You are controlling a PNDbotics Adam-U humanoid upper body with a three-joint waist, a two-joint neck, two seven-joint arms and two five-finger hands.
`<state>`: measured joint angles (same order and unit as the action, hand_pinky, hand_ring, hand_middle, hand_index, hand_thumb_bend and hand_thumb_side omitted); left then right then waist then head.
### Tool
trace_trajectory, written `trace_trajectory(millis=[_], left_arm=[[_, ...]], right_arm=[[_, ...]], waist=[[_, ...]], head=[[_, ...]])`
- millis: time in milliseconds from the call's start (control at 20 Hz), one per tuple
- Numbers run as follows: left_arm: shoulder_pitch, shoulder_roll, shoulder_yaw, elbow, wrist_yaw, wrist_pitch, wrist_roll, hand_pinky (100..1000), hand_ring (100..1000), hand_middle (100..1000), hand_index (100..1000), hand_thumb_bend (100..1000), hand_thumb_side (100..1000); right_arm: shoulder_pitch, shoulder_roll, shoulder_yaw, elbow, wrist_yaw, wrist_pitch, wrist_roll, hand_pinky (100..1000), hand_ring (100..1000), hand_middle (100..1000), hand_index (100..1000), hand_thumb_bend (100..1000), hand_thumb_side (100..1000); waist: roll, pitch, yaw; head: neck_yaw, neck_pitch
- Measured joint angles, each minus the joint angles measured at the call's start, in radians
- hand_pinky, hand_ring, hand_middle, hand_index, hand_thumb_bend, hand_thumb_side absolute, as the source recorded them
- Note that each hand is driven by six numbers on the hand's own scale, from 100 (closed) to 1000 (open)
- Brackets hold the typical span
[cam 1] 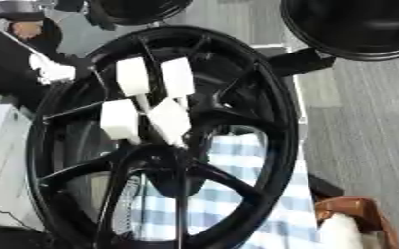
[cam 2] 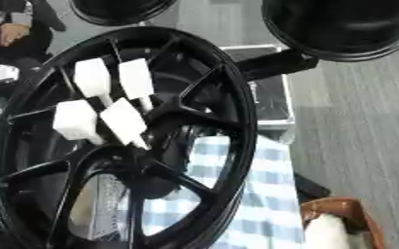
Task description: Pull the pin out of the wheel hub.
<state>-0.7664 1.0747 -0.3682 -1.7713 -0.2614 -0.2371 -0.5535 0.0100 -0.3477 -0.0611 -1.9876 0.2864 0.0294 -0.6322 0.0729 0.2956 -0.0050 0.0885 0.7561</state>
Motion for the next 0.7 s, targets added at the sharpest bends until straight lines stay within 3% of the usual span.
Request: trace_trajectory(millis=[350,500,700], left_arm=[[-0.043,-0.038,-0.026,0.044,-0.023,-0.030,-0.056,845,787,750,874,339,556],[-0.053,-0.051,-0.030,0.067,-0.025,-0.068,-0.082,844,784,745,879,311,597],[-0.073,-0.071,-0.037,0.103,-0.023,-0.098,-0.108,841,783,739,874,358,646]], right_arm=[[0.000,0.000,0.000,0.000,-0.007,0.001,0.001,698,545,428,757,100,557],[0.000,0.000,0.000,0.000,-0.008,0.002,0.002,698,545,428,757,100,562],[0.000,0.000,0.001,0.000,-0.009,0.002,0.002,697,544,428,758,100,568]], waist=[[0.002,-0.003,-0.001],[0.003,-0.003,-0.001],[0.005,-0.003,-0.002]], head=[[0.004,0.001],[0.004,0.001],[0.004,0.003]])
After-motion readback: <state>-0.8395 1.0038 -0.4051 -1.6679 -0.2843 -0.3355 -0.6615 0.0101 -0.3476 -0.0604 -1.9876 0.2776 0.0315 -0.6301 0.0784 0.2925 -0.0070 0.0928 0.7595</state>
